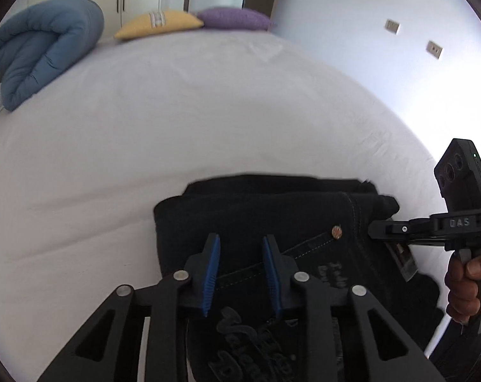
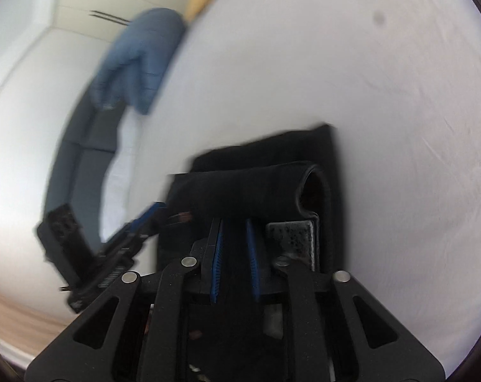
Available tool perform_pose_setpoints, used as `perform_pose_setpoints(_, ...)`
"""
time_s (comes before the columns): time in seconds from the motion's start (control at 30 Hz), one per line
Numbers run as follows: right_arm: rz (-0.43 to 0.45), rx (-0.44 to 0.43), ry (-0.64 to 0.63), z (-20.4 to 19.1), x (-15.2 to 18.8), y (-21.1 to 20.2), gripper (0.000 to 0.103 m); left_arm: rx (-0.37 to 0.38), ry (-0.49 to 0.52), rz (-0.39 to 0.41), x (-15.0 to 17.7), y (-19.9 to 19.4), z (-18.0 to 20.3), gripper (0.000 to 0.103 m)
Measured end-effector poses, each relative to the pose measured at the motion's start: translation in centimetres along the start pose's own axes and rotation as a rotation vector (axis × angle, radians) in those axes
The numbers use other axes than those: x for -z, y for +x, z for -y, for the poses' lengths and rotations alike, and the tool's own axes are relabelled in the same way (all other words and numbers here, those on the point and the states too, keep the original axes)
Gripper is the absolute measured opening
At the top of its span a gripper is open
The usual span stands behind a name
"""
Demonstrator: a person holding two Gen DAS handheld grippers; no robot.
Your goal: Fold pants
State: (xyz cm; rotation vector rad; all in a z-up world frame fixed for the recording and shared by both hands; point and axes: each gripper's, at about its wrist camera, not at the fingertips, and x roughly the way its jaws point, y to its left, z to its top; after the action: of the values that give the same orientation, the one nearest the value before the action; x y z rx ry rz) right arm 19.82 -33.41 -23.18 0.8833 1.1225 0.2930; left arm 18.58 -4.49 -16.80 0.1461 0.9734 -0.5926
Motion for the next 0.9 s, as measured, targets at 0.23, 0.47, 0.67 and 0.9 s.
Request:
perform_pose_setpoints(0.23, 0.035, -0.073, 0.028, 2.2, 0.1, 0.8, 0.0, 0.002, 0.036, 0.003, 0.5, 0.5, 0.9, 0.025)
perform_pose_setpoints(0.47, 0.021, -0.004, -0.034, 1.3, 1.4, -1.0, 0.0, -0.08, 0.13, 0.05, 6.4, -4.1, 4.4, 0.02)
perform_pose_setpoints(0.67, 0.023, 0.012, -0.057, -0.1, 4.3, -3.2, 0.001, -0.13, 0.212, 0.059, 11.7, -6.1, 7.8, 0.02)
perform_pose_setpoints(0.9, 0.019, -0.014, -0.109, 1.0, 9.4, -3.0, 0.0, -0.126, 0.138, 0.034, 11.9, -4.9, 7.6, 0.02)
